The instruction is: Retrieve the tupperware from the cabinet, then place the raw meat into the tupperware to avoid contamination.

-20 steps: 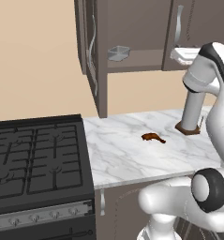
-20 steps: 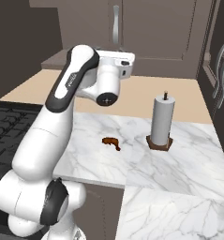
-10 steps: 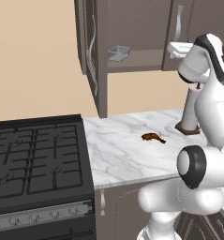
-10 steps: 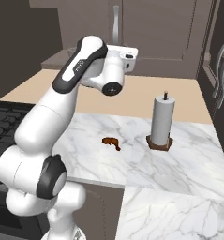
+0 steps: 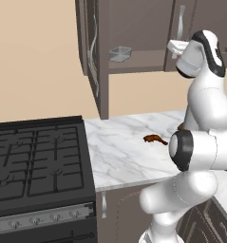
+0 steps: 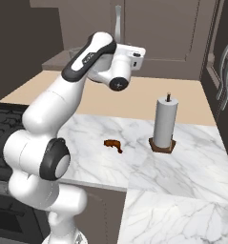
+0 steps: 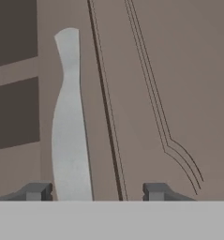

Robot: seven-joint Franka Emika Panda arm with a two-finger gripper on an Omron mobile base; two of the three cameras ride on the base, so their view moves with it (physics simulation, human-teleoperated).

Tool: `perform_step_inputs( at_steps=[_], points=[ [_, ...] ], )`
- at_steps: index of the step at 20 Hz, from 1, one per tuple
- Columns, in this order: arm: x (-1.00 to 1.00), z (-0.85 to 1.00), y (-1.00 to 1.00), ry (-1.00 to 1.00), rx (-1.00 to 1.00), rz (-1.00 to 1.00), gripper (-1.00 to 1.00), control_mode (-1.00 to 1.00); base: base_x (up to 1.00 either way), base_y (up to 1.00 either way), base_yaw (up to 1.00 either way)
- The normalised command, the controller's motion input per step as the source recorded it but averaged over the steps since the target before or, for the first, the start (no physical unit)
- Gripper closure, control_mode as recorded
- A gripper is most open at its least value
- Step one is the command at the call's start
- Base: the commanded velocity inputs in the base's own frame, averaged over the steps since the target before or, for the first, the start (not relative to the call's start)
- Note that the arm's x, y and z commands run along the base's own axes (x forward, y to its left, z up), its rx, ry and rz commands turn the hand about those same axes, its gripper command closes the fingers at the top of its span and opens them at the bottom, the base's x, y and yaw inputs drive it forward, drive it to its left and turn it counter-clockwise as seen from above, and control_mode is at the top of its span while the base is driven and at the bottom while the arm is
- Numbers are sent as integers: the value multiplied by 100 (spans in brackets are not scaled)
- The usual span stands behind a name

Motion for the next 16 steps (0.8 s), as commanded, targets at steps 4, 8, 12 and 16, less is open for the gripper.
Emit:
perform_step_inputs(
  at_steps=[4, 8, 12, 16],
  points=[
    [66, 0, -7, 4, 0, 0, -100, -100, 0, 0, 0],
    [64, -5, -3, 10, 0, 0, 100, -100, 0, 0, 0],
    [53, -7, 0, 10, 0, 0, 100, -100, 0, 0, 0],
    [17, 0, 0, 3, 0, 0, 100, -100, 0, 0, 0]
  ],
)
